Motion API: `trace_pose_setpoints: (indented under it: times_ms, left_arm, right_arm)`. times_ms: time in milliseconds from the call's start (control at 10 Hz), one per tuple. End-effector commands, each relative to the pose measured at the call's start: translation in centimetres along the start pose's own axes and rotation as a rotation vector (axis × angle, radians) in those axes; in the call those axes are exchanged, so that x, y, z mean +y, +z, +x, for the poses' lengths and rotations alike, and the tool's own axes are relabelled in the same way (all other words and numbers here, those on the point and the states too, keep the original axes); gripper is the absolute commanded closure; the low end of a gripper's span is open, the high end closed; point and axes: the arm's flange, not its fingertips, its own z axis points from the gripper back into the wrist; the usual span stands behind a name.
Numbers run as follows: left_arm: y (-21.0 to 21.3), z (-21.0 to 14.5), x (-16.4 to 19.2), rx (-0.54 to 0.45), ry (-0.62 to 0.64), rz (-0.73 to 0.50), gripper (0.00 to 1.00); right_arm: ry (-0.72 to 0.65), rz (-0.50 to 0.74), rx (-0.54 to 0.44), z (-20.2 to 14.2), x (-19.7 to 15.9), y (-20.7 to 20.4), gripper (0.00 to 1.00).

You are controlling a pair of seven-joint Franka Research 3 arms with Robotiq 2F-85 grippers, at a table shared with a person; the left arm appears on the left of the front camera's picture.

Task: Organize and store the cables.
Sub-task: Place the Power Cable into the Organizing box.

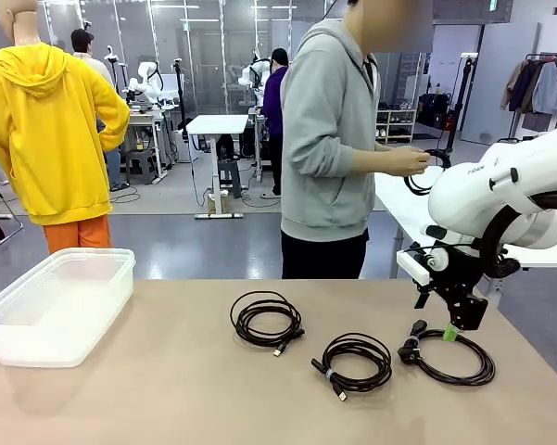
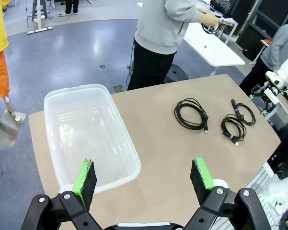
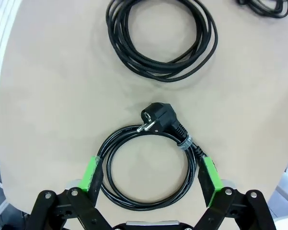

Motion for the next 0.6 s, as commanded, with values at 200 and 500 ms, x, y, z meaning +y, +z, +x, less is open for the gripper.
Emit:
trace_pose_setpoints:
  times_ms: [200,500]
  left_arm:
    - [0.0,0.0,0.0,0.005,-0.012,-0.011,0.0]
    - [0.0,0.0,0.0,0.005,-0.012,-0.011,0.0]
  right_arm:
    - [0.067,-0.02,0.052,0.1,-0.5,-1.1,0.0]
    - [0.07,-0.053,0.158,-0.5,-2.9,-4.6,0.0]
